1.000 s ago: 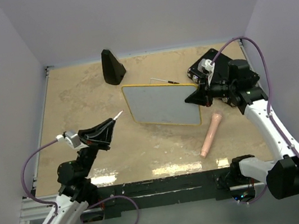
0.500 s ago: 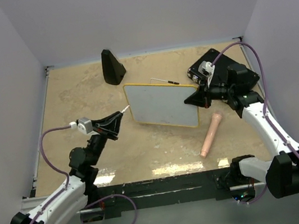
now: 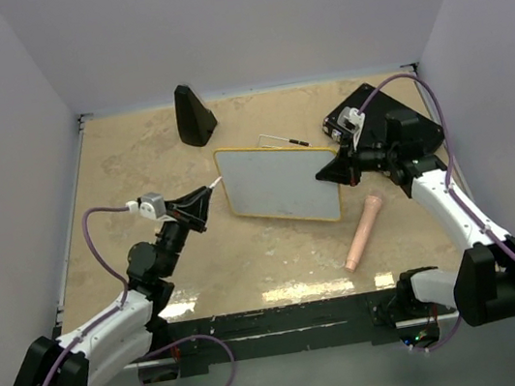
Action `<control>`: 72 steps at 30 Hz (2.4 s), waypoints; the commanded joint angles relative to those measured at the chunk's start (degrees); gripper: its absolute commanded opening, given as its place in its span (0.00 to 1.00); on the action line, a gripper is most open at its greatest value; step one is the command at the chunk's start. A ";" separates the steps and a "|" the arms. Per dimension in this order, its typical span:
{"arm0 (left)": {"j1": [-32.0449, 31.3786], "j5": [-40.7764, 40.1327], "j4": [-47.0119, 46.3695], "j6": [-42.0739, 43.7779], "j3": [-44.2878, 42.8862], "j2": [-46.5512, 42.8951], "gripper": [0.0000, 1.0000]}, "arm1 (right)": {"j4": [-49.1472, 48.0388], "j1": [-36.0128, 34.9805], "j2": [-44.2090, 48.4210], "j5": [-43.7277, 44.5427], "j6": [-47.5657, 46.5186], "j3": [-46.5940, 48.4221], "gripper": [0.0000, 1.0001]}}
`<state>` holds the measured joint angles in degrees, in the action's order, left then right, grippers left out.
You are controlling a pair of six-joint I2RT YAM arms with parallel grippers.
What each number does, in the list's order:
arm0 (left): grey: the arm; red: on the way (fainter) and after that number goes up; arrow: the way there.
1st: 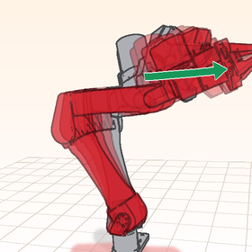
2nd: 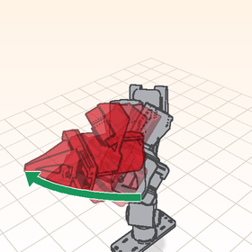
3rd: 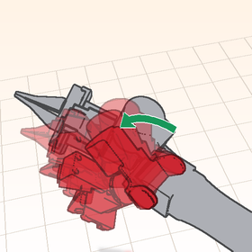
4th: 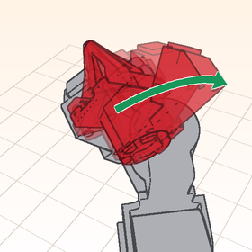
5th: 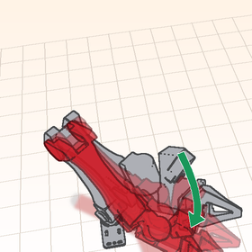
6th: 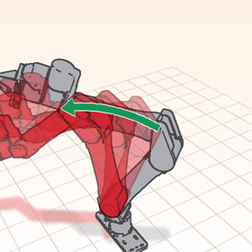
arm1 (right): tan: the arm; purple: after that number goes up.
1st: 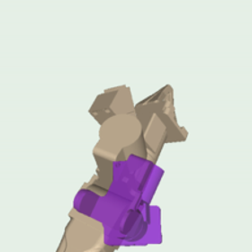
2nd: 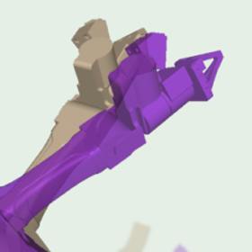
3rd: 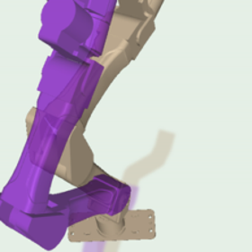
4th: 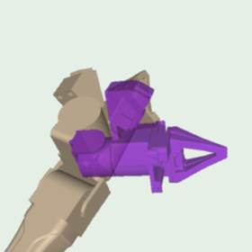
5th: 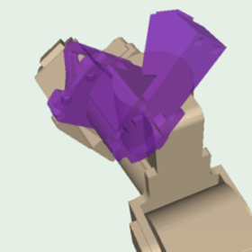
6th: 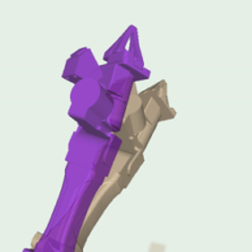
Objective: Write a sentence on the whiteboard
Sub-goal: Pick up the whiteboard from the whiteboard stand, then write a sentence on the whiteboard.
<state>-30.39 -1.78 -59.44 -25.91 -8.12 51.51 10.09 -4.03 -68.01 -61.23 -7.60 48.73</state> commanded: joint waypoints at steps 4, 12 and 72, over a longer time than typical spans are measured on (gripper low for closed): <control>-0.02 -2.08 -2.79 0.25 -3.04 -0.26 0.00 | -3.41 0.60 -0.02 -4.42 -2.51 0.84 0.00; -0.02 -2.35 -0.24 -2.48 -2.34 -1.84 0.00 | -2.53 0.52 1.03 -4.07 -3.65 -0.04 0.00; 0.07 2.49 3.19 -9.24 10.05 -13.71 0.00 | -3.06 0.52 -0.90 -8.11 -3.13 -2.68 0.00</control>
<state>-30.39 0.25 -52.88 -34.00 -2.96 37.47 11.00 -3.68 -69.82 -64.58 -11.38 45.63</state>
